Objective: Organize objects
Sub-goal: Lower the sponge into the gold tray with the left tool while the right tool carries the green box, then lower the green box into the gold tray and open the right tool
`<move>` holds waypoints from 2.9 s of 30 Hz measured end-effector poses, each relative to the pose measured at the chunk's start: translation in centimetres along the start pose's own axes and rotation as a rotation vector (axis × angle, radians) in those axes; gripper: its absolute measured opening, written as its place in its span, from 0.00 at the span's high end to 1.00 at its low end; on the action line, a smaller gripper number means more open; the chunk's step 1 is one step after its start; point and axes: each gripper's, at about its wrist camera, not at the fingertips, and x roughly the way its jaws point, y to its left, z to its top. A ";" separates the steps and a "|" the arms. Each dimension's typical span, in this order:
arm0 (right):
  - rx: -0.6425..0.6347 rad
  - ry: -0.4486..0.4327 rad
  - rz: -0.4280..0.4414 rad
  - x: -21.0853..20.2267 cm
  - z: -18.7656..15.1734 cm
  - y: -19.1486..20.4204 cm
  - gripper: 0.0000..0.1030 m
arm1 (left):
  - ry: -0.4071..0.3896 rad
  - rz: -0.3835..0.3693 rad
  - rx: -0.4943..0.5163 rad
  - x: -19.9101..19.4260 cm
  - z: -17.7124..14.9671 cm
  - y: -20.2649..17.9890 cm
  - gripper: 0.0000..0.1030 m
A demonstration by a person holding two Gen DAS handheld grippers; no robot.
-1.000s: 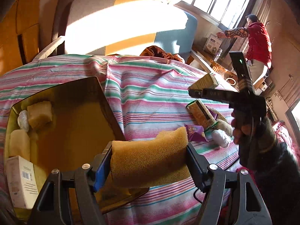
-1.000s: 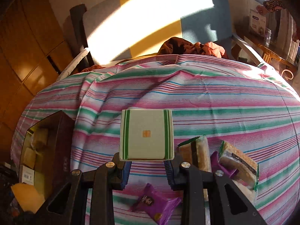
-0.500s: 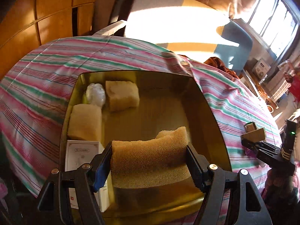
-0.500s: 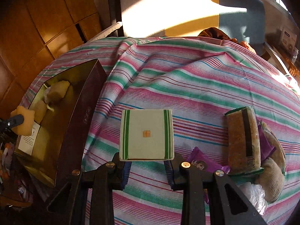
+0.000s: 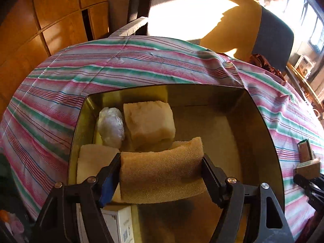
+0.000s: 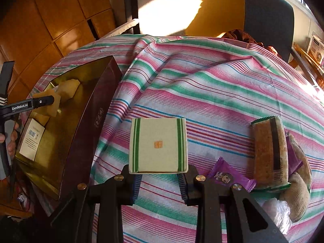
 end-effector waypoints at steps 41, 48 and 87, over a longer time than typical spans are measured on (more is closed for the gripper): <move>-0.123 -0.045 0.053 -2.0 4.6 9.4 0.70 | -0.218 -0.026 -0.024 -10.3 -6.4 2.4 0.11; -0.229 0.040 0.056 1.2 7.3 15.6 0.70 | -0.233 -0.051 -0.084 -10.9 -7.4 4.9 0.11; -0.160 0.144 -0.034 9.4 11.4 19.8 0.72 | -0.202 -0.095 -0.132 -11.2 -9.9 7.0 0.10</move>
